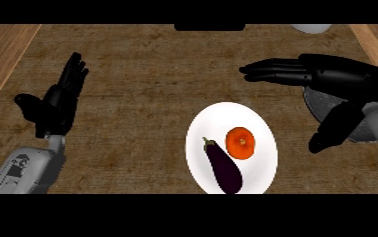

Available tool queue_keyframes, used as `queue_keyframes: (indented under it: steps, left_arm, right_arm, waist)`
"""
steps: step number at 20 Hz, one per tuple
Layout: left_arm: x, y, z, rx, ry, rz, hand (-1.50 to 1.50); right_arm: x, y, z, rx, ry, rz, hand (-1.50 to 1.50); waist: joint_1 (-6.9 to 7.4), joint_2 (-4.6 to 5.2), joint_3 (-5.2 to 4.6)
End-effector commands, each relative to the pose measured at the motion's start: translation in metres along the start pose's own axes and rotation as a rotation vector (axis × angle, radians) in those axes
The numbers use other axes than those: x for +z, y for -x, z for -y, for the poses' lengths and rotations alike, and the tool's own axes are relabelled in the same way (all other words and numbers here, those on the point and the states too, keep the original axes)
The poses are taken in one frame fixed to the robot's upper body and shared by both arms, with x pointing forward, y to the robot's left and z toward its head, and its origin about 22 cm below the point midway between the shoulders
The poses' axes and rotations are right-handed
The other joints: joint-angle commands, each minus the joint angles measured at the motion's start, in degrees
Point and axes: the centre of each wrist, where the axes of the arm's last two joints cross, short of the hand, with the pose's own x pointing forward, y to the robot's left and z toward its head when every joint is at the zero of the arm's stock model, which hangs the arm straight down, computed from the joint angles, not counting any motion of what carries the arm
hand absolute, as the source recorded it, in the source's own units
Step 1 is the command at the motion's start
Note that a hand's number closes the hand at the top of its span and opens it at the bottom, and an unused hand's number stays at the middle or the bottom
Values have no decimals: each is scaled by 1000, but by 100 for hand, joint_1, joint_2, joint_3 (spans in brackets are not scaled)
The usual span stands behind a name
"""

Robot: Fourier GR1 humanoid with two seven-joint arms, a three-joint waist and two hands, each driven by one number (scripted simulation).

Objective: Pick the squash from the plate and place it in the pan

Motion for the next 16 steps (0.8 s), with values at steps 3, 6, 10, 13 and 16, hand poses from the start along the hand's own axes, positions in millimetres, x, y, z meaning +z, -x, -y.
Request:
queue_keyframes:
  steps: [3,6,10,13,16]
  left_arm:
    - [3,-2,2,-3,0,-7,0]
    - [-3,-2,1,6,20,5,0]
    - [-1,-17,-1,0,2,8,0]
    - [-5,-7,-14,-5,-1,3,0]
    - [-5,-13,2,5,2,3,0]
  right_arm:
    - [-8,-30,-25,36,-64,-63,-150]
    - [1,10,-34,2,-87,-116,-150]
    - [5,-12,-47,32,-55,-142,-150]
    - [-8,-7,-56,55,-73,-213,-150]
    - [-46,6,-69,59,-89,-221,-150]
  waist:
    - [-25,-7,0]
    - [21,19,3]
    - [-4,4,3]
    - [-10,7,2]
    - [37,11,3]
